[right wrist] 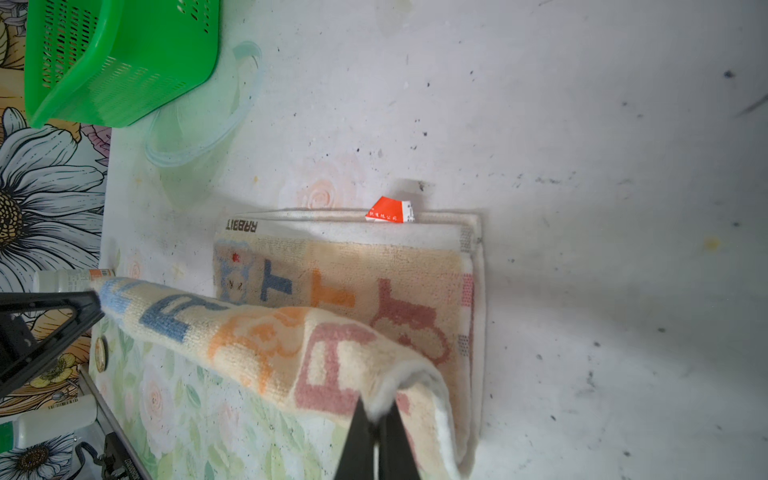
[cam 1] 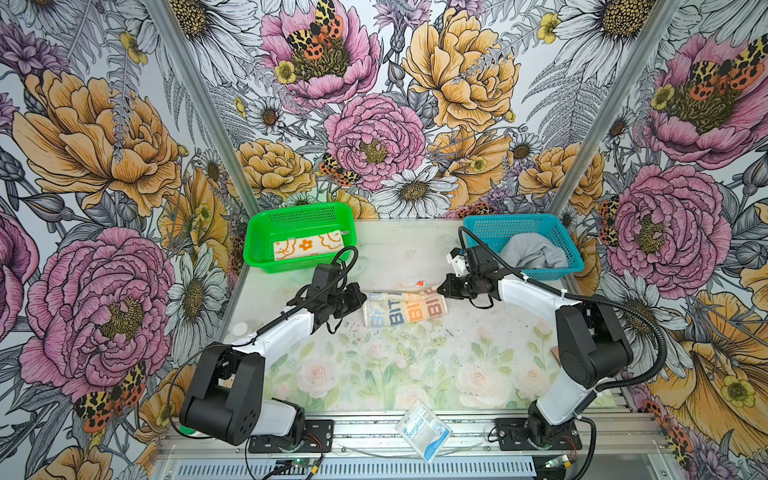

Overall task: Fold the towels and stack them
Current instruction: 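Lift the near edge and fold it over toward the far edge with both grippers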

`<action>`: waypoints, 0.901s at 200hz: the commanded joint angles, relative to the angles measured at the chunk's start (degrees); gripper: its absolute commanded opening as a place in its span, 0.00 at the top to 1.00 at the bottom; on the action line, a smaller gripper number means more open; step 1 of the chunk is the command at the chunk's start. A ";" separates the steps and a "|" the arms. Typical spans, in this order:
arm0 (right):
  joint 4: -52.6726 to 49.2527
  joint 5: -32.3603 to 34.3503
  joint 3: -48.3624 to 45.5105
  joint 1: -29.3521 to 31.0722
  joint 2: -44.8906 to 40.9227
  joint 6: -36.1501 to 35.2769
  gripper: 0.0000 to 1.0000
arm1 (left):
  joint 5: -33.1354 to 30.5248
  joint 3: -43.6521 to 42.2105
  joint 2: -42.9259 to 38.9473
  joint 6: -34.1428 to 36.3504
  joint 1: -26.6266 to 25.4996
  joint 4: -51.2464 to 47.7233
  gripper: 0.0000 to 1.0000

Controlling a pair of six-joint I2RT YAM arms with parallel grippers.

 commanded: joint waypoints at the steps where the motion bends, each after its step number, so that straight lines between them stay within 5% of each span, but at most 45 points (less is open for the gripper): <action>1: 0.56 1.33 2.70 -0.38 1.44 -1.44 1.00 | 0.63 2.18 2.16 2.02 0.93 2.61 1.00; 138: -1.10 4.24 5.26 -0.46 5.12 -1.75 1.00 | 0.10 6.95 11.94 3.56 2.08 5.75 1.00; 180: -0.96 5.22 4.88 -0.34 3.28 -3.39 0.71 | -2.44 6.10 9.92 4.19 2.11 5.56 0.94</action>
